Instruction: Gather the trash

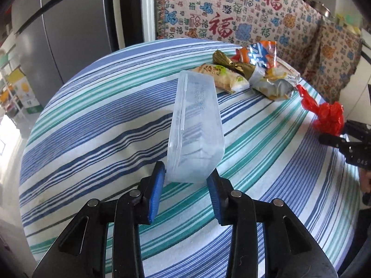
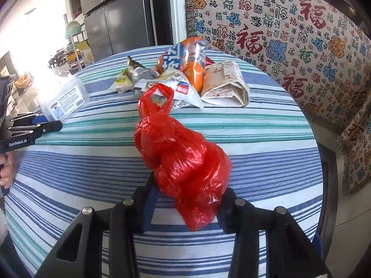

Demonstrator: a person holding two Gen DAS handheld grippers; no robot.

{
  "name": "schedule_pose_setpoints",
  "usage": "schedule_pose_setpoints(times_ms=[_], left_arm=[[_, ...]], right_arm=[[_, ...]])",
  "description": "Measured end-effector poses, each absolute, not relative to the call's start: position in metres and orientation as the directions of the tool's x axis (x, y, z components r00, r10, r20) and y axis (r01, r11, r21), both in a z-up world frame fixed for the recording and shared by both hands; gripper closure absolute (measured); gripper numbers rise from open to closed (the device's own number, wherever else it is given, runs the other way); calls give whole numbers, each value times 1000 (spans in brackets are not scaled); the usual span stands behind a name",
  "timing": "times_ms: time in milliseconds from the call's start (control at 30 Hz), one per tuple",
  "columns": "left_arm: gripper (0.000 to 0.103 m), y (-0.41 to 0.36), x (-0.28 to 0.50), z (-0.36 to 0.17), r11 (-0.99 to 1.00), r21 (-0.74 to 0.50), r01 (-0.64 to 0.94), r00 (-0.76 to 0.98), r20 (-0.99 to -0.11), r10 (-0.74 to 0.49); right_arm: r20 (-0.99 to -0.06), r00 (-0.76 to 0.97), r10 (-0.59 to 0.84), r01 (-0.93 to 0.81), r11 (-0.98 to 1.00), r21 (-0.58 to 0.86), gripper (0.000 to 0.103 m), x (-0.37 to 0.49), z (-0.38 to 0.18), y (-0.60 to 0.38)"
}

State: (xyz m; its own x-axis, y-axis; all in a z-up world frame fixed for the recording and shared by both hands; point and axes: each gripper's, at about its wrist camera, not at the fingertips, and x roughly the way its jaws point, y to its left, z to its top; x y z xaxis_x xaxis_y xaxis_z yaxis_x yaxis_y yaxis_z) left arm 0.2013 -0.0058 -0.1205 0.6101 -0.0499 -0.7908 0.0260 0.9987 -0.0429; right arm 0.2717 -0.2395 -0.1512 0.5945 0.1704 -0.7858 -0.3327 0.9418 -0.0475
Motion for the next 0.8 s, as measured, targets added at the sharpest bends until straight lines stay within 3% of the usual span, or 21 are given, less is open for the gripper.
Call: schedule_pose_setpoints(times_ms=[100, 233, 333, 433, 767, 800], left_arm=[[23, -9, 203, -123, 999, -43, 22, 607, -793, -47], [17, -16, 212, -126, 1000, 9, 21, 592, -806, -5], [6, -13, 220, -128, 1000, 14, -5, 577, -816, 14], [0, -10, 228, -130, 1000, 13, -16, 565, -825, 20], [1, -7, 231, -130, 999, 13, -32, 569, -822, 29], [6, -8, 230, -129, 999, 13, -31, 577, -816, 29]], right_arm=[[-775, 614, 151, -327, 942, -76, 49, 268, -152, -236], [-779, 608, 155, -305, 951, -49, 31, 275, -155, -247], [-780, 605, 163, -320, 946, -51, 27, 278, -156, -246], [-781, 601, 168, -327, 944, -49, 22, 281, -157, -245], [-783, 597, 173, -332, 942, -46, 21, 284, -156, -245], [-783, 599, 167, -330, 943, -51, 22, 284, -156, -245]])
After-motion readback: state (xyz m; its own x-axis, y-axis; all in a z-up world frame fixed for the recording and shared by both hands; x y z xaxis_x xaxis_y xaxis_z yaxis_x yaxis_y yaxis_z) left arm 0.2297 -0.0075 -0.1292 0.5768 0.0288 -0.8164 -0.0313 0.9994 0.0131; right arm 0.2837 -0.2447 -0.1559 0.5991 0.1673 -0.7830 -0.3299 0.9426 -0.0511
